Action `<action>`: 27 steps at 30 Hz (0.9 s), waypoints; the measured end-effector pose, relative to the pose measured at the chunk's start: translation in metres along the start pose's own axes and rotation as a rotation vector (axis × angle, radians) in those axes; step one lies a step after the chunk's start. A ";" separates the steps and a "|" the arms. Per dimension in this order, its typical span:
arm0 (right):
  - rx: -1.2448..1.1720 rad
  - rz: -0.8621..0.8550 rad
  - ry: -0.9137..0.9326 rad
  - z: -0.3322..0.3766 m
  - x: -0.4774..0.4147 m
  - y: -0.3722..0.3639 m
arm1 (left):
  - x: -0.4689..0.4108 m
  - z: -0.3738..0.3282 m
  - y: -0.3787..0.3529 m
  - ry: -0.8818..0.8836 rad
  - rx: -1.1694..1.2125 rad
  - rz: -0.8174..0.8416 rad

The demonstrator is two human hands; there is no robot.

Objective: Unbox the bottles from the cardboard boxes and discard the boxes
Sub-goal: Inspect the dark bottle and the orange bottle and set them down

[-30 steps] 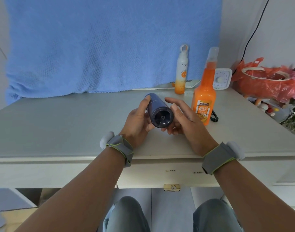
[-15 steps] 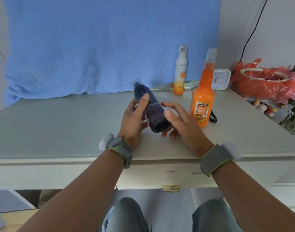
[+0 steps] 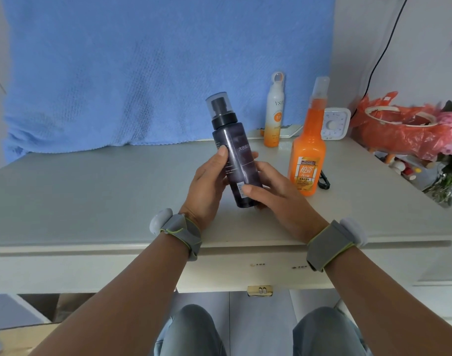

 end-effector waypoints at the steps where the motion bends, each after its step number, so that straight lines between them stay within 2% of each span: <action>1: -0.029 -0.003 -0.003 0.000 0.000 0.001 | 0.000 0.000 0.000 -0.005 0.005 0.018; 3: -0.069 -0.014 -0.016 -0.001 -0.001 0.001 | -0.001 -0.002 0.000 -0.037 -0.010 0.036; 6: 0.003 -0.054 0.009 -0.002 -0.003 0.001 | 0.002 -0.003 -0.002 -0.099 -0.048 0.031; 11: 0.081 -0.128 -0.019 -0.008 -0.006 0.005 | 0.003 -0.009 0.000 -0.186 -0.160 -0.059; 20: 0.103 -0.196 -0.068 0.001 -0.010 0.001 | -0.002 0.000 0.004 -0.047 -0.179 0.053; 27: 0.170 -0.197 -0.112 0.017 -0.066 -0.024 | -0.046 -0.018 0.028 0.019 -0.177 -0.141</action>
Point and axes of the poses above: each hand's wrist, its own x-axis away from the middle knuckle, its own y-axis out of the back of the hand, z = x × y, the point moved 5 cm from there along -x, towards the middle knuckle, and after that the axes turned 10 degrees about -z, right-handed, at the moved point
